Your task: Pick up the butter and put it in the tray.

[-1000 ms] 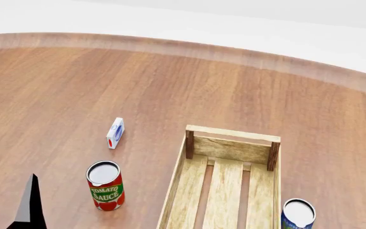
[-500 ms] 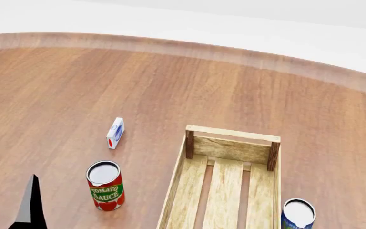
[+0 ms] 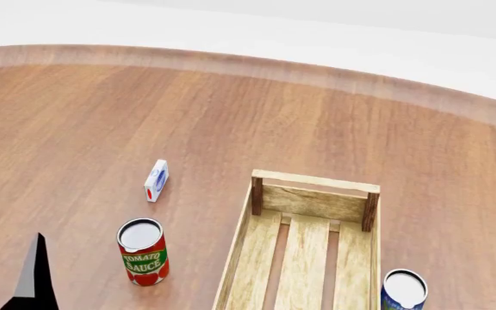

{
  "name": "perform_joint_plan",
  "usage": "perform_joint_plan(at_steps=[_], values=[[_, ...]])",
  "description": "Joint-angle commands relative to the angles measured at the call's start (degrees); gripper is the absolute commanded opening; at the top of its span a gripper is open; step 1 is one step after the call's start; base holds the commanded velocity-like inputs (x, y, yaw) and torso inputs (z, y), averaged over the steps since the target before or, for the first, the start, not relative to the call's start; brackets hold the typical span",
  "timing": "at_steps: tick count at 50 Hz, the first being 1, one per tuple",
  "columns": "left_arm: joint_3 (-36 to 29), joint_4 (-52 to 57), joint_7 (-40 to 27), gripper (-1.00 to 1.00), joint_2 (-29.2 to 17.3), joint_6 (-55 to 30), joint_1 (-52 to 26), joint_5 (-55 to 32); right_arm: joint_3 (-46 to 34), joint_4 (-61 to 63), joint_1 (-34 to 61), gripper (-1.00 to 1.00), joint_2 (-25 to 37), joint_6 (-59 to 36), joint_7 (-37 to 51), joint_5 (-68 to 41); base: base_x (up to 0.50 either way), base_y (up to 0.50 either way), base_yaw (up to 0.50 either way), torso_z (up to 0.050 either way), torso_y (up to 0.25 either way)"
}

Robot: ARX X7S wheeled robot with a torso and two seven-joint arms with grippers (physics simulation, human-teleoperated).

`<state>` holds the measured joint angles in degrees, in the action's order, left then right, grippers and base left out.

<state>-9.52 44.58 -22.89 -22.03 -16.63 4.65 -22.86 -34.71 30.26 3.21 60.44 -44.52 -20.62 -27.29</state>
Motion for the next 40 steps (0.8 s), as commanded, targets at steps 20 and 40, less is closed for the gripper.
perform_joint_plan(at_steps=[20,40], values=[[-0.44,0.24,-0.51,1.0,-0.41,0.25,0.05,-0.57,5.74,20.87,-0.35,-1.0,9.4,-9.97,3.9,-8.21,0.0,0.0,0.0,-0.001,0.0],[-0.2,2.71,-1.56,1.0,-1.06,-0.77,0.08,-1.92,32.93,29.74,16.37,-1.0,29.5,-2.97,6.35,-59.07,0.0,0.0,0.0,0.0,0.0]])
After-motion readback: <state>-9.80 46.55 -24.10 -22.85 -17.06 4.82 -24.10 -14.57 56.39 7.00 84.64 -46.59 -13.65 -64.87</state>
